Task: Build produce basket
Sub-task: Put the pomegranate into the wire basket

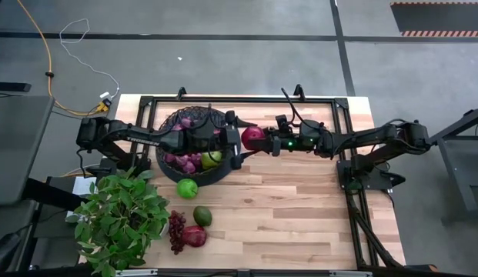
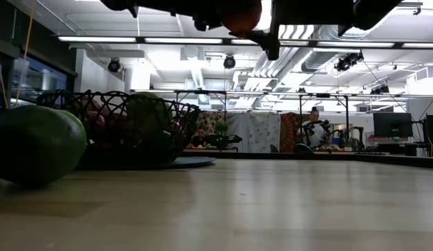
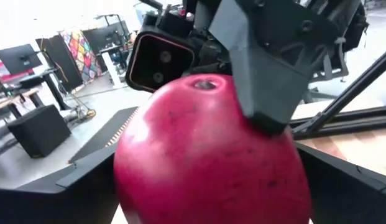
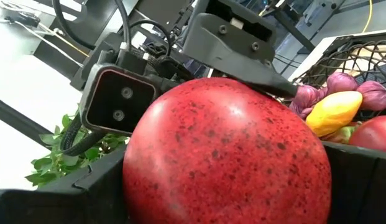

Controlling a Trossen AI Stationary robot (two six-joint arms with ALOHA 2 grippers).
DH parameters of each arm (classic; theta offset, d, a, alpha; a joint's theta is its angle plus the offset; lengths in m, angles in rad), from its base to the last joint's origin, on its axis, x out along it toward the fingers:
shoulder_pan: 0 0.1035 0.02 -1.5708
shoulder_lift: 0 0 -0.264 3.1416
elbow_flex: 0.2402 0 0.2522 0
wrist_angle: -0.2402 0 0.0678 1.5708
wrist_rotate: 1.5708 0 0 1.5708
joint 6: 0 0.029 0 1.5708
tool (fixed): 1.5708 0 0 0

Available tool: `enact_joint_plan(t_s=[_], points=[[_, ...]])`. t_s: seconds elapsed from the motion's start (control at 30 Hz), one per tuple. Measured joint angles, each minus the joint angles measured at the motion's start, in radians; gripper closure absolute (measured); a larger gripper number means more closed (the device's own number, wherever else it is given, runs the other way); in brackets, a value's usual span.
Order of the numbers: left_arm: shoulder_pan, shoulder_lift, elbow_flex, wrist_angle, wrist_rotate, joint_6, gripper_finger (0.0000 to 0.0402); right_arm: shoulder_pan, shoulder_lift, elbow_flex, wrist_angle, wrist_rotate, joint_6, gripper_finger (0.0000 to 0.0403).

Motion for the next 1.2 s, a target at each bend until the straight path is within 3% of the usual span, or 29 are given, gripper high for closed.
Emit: enact_joint_plan(t_s=[0.27, 1.0, 1.2], points=[[-0.004, 0.0, 0.0, -0.001, -0.003, 0.022, 0.0063, 0.0, 0.0, 0.0, 0.0, -0.009, -0.005, 0.0049], [-0.003, 0.0, 0.0, -0.003, -0.011, 0.024, 0.0059, -0.015, 0.0, 0.0, -0.001, -0.025, -0.002, 0.0049], [-0.003, 0.0, 0.0, -0.006, -0.011, 0.024, 0.0059, -0.015, 0.0, 0.002, -0.024, -0.026, 0.045, 0.002]])
